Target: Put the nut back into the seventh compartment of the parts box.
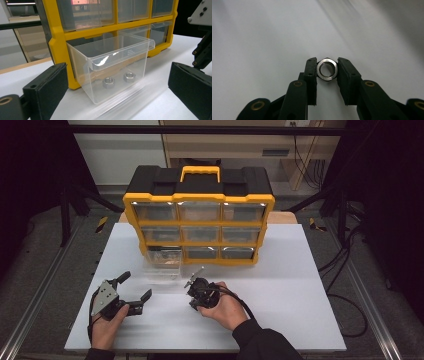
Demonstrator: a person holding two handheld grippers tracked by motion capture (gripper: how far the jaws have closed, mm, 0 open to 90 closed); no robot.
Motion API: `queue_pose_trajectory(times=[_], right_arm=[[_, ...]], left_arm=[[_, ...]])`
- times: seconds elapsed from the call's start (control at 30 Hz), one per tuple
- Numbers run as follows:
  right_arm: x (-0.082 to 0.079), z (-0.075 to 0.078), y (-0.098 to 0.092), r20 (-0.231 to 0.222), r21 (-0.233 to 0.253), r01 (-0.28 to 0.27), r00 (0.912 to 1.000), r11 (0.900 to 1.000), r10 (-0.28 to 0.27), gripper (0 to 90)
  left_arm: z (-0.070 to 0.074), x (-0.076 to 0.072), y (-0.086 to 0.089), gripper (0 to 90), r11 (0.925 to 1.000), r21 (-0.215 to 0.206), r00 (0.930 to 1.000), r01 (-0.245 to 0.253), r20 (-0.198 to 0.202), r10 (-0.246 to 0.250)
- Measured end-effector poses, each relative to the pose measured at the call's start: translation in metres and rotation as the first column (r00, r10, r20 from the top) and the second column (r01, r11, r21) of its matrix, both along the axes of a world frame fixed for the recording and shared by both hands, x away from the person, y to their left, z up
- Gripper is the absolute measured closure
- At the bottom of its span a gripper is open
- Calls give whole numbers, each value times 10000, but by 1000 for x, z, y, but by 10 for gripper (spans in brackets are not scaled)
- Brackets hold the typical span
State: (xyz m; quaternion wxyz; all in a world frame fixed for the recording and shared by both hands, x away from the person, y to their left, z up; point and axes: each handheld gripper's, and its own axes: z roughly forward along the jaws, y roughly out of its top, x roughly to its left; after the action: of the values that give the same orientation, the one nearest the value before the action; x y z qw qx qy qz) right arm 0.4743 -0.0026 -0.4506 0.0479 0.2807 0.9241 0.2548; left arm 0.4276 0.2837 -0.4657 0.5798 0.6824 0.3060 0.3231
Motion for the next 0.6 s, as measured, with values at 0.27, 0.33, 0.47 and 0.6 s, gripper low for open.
queue_pose_trajectory(times=[0.27, 0.33, 0.47, 0.6], right_arm=[[2, 8, -8, 446, 363, 85, 9990, 9993, -101, 698], [2, 9, -10, 535, 389, 94, 9985, 9992, -115, 698], [3, 11, -13, 670, 539, 125, 9976, 9985, -161, 698], [4, 14, -15, 709, 797, 335, 9967, 9963, -392, 699]], left_arm=[[0, 0, 0, 26, 10000, 9, 10000, -6, 2, 6], [0, 0, 0, 26, 10000, 12, 10000, -5, 2, 5], [0, 0, 0, 26, 10000, 8, 10000, -6, 11, 6], [0, 0, 0, 26, 10000, -3, 10000, -14, 19, 14]])
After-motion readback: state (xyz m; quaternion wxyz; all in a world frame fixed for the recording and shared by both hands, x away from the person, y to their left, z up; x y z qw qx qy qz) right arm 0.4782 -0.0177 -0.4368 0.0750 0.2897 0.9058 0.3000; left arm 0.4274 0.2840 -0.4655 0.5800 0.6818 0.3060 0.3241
